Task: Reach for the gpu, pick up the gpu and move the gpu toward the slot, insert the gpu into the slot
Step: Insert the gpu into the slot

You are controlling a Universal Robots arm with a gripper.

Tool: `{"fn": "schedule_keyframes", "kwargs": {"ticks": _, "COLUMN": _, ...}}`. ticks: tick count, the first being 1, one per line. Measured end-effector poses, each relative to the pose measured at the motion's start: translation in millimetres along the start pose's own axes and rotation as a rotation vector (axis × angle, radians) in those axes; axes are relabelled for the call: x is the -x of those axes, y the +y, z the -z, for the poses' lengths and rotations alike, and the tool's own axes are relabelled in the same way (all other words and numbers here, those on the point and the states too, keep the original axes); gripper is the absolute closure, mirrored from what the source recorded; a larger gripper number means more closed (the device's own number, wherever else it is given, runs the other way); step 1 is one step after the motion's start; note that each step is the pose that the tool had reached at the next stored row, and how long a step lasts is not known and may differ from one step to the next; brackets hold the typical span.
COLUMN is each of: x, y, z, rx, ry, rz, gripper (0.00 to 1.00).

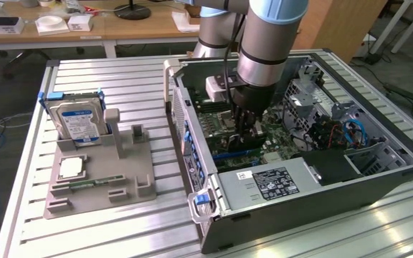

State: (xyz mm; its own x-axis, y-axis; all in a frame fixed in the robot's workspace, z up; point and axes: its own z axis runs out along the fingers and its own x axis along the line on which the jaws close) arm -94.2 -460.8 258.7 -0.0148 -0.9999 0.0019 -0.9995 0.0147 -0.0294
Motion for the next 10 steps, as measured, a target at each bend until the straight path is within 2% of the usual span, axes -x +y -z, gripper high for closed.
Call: {"fn": "schedule_keyframes", "kwargs": {"ticks": 10, "x": 0.0, "y": 0.8, "z": -3.3, "rx": 0.0000, "ry": -0.0001, "rz": 0.000, "gripper": 0.74}}
